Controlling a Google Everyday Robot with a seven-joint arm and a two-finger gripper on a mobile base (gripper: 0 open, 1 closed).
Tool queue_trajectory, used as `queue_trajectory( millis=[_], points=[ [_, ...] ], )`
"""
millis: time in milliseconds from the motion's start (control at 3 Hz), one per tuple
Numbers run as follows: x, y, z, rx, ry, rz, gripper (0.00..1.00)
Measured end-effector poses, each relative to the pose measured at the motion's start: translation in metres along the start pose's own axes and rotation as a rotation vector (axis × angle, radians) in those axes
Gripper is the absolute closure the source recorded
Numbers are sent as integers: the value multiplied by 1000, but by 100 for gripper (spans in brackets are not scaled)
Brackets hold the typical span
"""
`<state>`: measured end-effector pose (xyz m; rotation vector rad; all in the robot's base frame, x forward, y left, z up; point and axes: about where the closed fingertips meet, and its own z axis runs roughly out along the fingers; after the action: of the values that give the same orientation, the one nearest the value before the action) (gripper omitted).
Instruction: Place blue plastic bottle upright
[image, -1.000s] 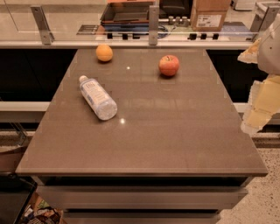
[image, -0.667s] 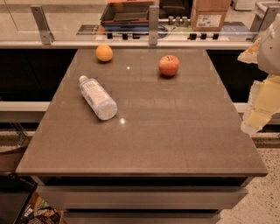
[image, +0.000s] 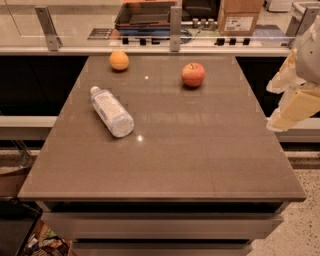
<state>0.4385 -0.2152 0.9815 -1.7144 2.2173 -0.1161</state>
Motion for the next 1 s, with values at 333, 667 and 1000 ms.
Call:
queue_trajectory(
  millis=[333, 667, 1000],
  points=[
    [-1, 0, -2, 8, -2, -1, 40],
    [-2, -1, -4, 18, -5, -2, 16],
    [-3, -1, -6, 25, -7, -3, 0]
  ],
)
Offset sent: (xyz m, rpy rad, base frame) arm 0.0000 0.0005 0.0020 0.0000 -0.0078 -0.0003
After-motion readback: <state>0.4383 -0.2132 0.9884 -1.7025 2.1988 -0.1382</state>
